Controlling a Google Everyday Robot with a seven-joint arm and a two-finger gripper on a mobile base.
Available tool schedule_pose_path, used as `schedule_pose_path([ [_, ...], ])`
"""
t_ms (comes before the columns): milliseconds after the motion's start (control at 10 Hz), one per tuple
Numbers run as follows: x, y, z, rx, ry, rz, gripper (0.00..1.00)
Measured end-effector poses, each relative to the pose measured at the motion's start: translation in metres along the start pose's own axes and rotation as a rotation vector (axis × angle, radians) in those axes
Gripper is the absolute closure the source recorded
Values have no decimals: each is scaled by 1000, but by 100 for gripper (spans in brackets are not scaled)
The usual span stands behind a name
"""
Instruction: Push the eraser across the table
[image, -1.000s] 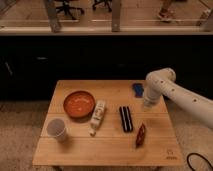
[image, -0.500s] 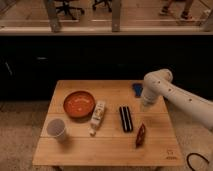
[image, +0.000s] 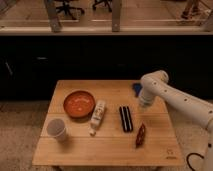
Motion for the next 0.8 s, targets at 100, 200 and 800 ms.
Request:
schedule_pose_path([
  [100,-5,2,4,-6,5,-3,100],
  [200,-8,3,6,-8,8,-5,100],
  [800,-44,11,20,-25,33,-67,100],
])
